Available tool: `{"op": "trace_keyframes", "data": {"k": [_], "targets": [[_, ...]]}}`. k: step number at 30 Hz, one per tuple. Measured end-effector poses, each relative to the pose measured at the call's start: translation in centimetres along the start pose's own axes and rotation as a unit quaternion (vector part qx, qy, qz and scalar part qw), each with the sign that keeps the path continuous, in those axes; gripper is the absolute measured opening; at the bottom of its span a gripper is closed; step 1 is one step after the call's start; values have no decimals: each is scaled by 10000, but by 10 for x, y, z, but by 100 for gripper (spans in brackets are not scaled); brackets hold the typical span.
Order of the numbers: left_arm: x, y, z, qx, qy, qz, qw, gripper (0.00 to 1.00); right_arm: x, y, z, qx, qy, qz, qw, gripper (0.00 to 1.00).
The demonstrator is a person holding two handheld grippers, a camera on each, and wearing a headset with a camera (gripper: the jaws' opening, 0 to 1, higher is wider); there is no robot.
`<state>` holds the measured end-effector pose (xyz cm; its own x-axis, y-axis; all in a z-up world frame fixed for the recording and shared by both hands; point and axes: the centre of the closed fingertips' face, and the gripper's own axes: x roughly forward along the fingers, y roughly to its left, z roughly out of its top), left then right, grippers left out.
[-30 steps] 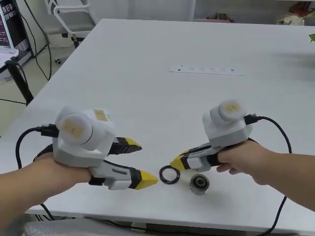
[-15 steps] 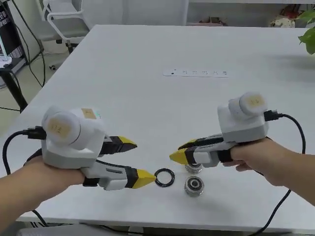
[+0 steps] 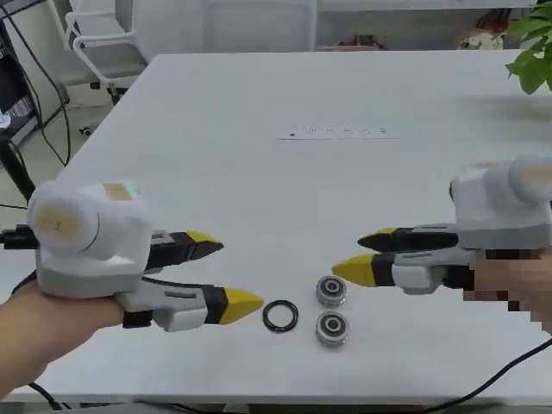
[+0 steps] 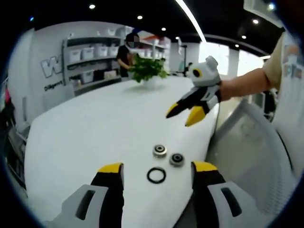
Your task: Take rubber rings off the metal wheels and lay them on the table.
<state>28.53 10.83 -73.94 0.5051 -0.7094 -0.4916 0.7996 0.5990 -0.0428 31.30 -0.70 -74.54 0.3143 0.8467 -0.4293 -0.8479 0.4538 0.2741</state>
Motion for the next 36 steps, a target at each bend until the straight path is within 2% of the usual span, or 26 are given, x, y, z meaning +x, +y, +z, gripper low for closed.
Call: {"op": "trace_keyframes", "data": {"k": [11,17,20,26,31,36], "targets": [[-8,-9,0,-19,-41,51,10000,63,-34,5,-12,-472,-98,-264,9985,65],[-13,-14,-7,-42,-30,69,10000,65,-49,5,-23,-429,-103,-391,9983,70],[-16,-14,-9,-155,-81,86,9998,66,-55,3,-28,-397,-119,-476,9980,72],[-21,-14,-12,-221,-103,162,9996,69,-65,3,-38,-498,0,-626,9968,75],[-22,-16,-14,-212,-104,179,9996,70,-70,4,-40,-481,-26,-686,9965,76],[-24,-16,-10,-140,-167,246,9995,70,-71,7,-47,-485,42,-725,9962,78]]}}
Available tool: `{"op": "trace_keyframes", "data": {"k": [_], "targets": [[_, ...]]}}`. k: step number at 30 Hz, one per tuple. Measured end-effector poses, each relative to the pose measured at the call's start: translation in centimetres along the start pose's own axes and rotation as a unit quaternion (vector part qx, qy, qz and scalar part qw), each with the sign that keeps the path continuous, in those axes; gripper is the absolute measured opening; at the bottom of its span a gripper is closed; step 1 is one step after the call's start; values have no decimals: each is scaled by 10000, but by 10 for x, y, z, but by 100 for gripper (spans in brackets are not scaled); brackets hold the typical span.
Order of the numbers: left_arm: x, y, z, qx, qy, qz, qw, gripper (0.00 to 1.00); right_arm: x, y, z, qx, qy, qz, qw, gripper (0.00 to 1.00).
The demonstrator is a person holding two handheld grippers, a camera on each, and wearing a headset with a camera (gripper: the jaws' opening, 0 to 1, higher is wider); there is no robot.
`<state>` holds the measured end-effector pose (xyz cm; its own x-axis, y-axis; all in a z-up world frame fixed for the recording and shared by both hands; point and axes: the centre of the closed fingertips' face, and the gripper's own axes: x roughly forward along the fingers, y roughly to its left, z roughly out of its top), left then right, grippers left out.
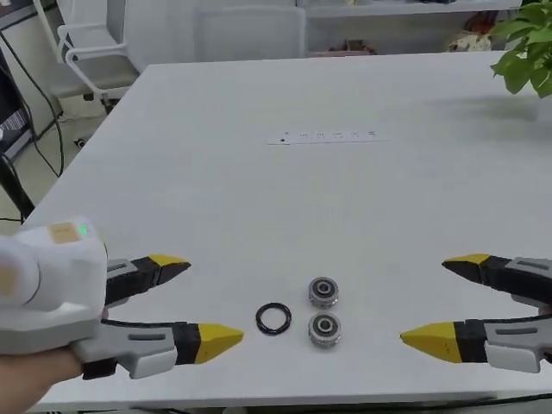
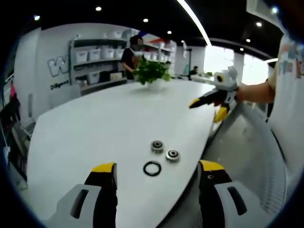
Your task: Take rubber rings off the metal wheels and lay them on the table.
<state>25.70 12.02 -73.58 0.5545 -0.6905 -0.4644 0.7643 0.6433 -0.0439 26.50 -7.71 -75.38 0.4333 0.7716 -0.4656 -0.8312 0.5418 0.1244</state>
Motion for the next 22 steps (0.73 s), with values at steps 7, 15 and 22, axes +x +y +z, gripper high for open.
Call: {"op": "trace_keyframes", "data": {"k": [7,15,22], "targets": [[-2,1,-4,-60,30,35,10000,72,2,6,-5,-93,87,-19,9999,80],[-5,3,-7,-94,46,110,9999,73,3,8,-7,-66,99,18,9999,80],[-4,5,-9,-108,74,129,9998,73,2,6,-7,-4,84,-8,10000,81]]}}
